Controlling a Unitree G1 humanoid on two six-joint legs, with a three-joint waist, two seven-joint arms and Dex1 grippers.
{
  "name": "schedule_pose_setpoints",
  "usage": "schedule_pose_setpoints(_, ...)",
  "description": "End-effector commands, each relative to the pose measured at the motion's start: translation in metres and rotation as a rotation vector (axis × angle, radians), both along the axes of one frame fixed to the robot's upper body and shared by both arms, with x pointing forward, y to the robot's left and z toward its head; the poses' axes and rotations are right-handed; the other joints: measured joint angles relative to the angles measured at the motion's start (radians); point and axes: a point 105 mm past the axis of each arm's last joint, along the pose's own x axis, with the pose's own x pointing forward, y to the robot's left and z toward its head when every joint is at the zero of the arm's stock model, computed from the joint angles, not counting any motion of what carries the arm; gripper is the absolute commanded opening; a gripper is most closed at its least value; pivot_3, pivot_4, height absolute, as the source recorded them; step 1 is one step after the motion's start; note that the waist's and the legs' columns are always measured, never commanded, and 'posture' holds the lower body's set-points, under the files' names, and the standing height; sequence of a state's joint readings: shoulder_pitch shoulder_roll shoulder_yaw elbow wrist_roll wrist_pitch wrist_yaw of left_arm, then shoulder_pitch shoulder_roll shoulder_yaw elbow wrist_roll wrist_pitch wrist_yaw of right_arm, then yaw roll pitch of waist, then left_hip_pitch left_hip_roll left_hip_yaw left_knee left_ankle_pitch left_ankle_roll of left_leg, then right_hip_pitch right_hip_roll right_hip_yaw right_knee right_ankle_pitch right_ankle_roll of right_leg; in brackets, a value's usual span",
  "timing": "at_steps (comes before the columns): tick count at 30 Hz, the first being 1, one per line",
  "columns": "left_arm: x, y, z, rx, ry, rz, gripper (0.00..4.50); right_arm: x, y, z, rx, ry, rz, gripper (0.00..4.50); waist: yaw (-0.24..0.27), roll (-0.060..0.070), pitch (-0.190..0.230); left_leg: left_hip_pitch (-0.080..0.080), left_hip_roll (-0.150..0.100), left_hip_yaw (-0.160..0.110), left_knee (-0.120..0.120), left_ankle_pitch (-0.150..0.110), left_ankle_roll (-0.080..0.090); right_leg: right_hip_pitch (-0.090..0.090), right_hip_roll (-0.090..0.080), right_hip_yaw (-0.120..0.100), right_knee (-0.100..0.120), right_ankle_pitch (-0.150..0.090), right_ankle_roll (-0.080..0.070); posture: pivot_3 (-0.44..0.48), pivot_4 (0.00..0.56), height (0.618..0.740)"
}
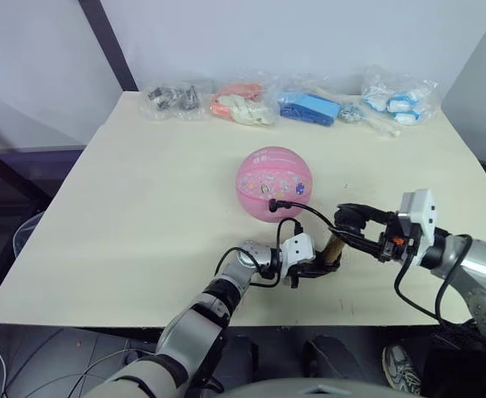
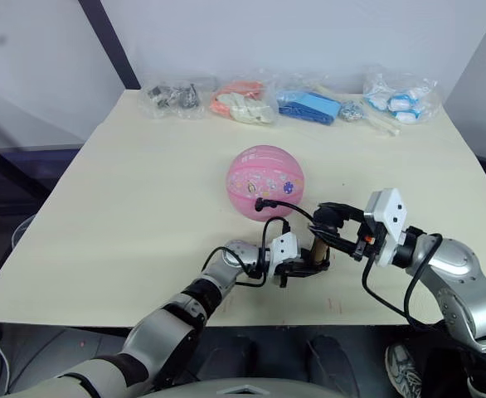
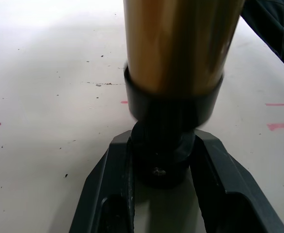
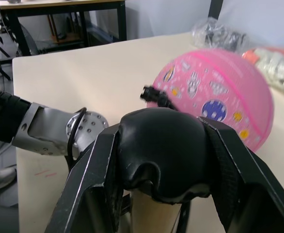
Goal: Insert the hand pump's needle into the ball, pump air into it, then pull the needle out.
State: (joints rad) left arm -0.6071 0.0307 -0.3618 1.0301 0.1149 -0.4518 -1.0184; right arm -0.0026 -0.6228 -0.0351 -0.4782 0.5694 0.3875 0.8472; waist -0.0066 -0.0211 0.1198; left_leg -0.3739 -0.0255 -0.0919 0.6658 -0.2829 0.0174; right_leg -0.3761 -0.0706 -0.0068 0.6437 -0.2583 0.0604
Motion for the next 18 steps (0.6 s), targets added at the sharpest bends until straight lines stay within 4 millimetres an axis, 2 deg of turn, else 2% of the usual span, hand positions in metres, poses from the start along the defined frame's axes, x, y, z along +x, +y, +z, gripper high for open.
schedule_pose_setpoints(1, -0.019, 0.018, -0.038, 0.138, 0.122, -0.006, 1.13, -0.016, 0.012, -0.037, -0.009, 0.177, 0.072, 1.96, 0.000, 0.001, 0.000, 0.000, 0.000, 0.000, 0.000, 0.000, 0.000, 0.000, 0.000, 0.000, 0.000, 0.000, 0.000, 0.000, 0.150, 0.740)
schedule_pose_setpoints(3, -0.019, 0.018, -0.038, 0.138, 0.122, -0.004, 1.13, -0.016, 0.014, -0.032, 0.002, 0.165, 0.079, 1.96, -0.001, 0.001, 0.000, 0.000, 0.000, 0.000, 0.000, 0.000, 0.000, 0.000, 0.000, 0.000, 0.000, 0.000, 0.000, 0.000, 0.150, 0.740)
schedule_pose_setpoints(11, -0.020, 0.018, -0.038, 0.137, 0.123, -0.004, 1.13, -0.007, 0.014, 0.025, 0.027, 0.002, 0.106, 1.96, -0.001, 0.004, 0.003, -0.001, 0.000, 0.000, 0.000, 0.000, 0.000, 0.000, 0.000, 0.000, 0.000, 0.000, 0.000, 0.000, 0.150, 0.740)
schedule_pose_setpoints(18, -0.019, 0.017, -0.038, 0.136, 0.124, -0.003, 1.13, 0.005, 0.004, 0.065, -0.017, -0.139, 0.077, 1.96, -0.001, 0.007, 0.008, -0.002, -0.001, 0.000, 0.000, 0.000, 0.000, -0.001, -0.001, 0.000, 0.000, 0.000, 0.000, 0.000, 0.150, 0.740)
